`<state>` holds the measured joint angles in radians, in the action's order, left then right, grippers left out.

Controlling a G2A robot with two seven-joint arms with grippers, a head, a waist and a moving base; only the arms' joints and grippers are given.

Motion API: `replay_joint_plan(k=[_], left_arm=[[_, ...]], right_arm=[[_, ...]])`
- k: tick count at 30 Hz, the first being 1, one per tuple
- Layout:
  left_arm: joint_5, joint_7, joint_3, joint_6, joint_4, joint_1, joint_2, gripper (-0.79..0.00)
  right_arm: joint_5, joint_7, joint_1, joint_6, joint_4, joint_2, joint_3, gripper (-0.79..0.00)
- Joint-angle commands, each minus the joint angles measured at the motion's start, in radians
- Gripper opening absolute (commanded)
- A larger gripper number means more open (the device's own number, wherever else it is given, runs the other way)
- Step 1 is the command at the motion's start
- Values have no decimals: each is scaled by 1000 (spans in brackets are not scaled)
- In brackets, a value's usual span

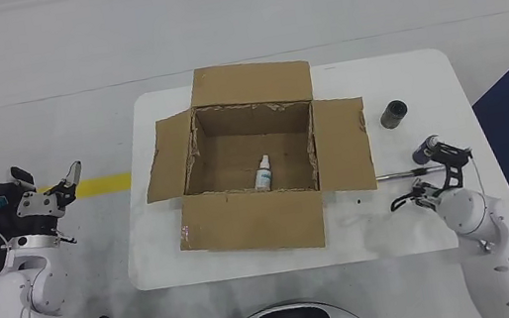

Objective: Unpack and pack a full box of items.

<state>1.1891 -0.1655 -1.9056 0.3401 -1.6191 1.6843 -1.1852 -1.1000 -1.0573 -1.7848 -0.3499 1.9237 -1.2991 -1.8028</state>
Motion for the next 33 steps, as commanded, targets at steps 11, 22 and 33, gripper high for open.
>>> replay_joint_plan(k=[11,22,33], left_arm=[[0,0,0,0,0,0,0,0],[0,0,0,0,0,0,0,0],[0,0,0,0,0,0,0,0]], right_arm=[[586,380,-193,263,179,-29,-197,-785],[1117,196,-113,744,41,-5,-251,-785],[1134,206,-110,756,41,-5,-243,-785]])
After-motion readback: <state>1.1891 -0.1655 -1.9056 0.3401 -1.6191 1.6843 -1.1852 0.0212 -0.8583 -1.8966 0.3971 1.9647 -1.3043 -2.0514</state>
